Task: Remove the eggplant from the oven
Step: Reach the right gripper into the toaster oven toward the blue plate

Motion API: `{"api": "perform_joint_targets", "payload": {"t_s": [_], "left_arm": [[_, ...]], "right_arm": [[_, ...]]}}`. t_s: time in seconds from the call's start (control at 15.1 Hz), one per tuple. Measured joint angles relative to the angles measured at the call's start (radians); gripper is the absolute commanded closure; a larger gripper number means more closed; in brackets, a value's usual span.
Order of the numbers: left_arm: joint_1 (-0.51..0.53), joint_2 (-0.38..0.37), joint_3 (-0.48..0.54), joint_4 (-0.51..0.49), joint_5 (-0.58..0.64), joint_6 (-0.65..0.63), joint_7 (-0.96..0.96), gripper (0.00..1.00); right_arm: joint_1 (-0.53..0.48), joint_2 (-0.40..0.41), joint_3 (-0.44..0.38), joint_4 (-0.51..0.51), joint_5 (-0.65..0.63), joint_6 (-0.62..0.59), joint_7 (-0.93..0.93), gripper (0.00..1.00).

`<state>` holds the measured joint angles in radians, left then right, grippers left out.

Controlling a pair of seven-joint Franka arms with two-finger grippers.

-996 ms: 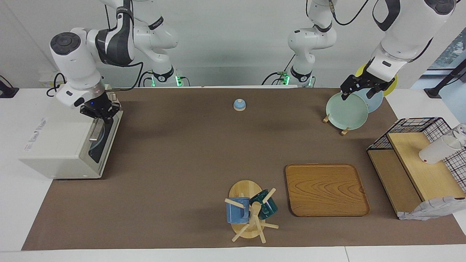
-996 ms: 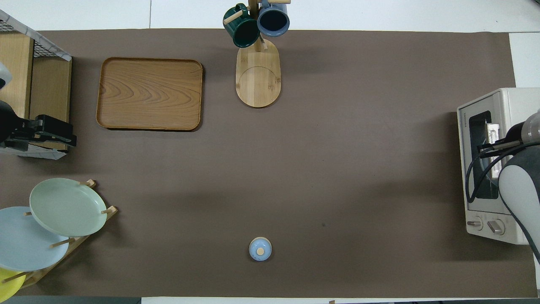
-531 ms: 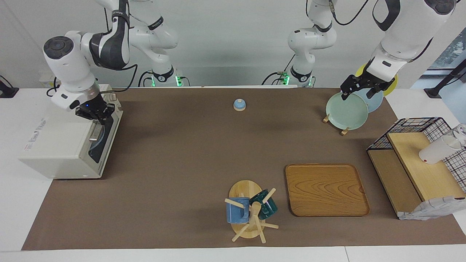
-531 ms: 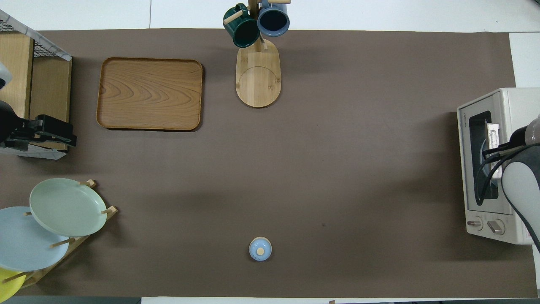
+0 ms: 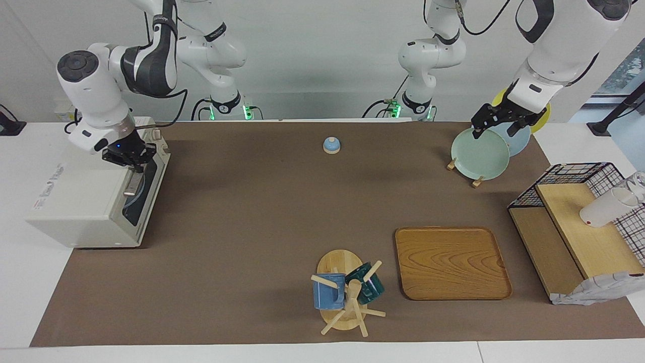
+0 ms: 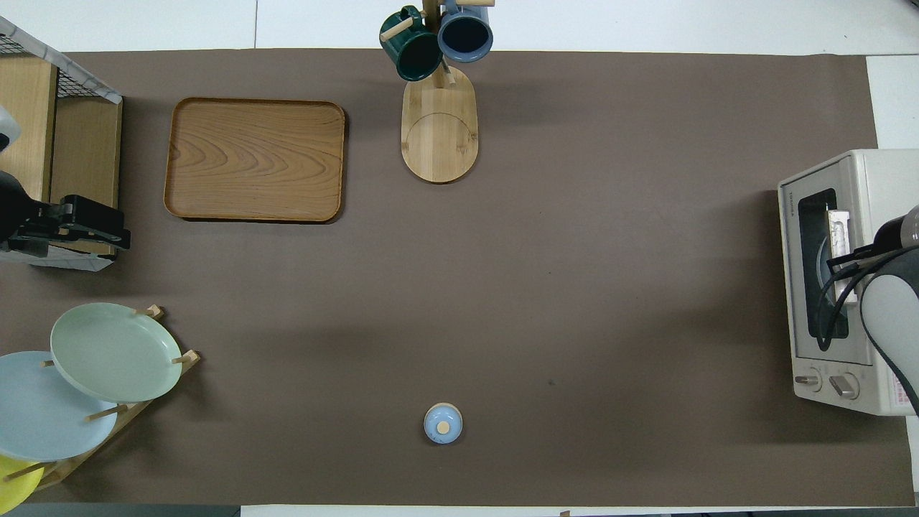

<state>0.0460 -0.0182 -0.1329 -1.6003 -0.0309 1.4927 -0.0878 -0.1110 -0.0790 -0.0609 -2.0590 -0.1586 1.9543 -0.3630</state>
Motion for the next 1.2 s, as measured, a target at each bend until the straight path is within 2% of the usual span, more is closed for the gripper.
{"api": "perform_joint_targets", "payload": {"t_s": [0.2,0.53,1.0,1.2], "left_arm": [[0.0,0.0,0.0,0.0,0.0,0.0,0.0,0.0],[0.0,0.0,0.0,0.0,0.0,0.0,0.0,0.0],[0.0,0.0,0.0,0.0,0.0,0.0,0.0,0.0],[0.0,0.0,0.0,0.0,0.0,0.0,0.0,0.0]], "right_arm": [[0.012,-0.021,0.005,-0.036,0.0,0.038,0.003,1.0],[0.094,-0.017,0.018,-0.103,0.021,0.113,0.109,1.0],[0.156,0.084,0.043,-0.211,0.06,0.354,0.217,1.0],[0.161,0.141,0.044,-0.218,0.083,0.406,0.241,1.0]]}}
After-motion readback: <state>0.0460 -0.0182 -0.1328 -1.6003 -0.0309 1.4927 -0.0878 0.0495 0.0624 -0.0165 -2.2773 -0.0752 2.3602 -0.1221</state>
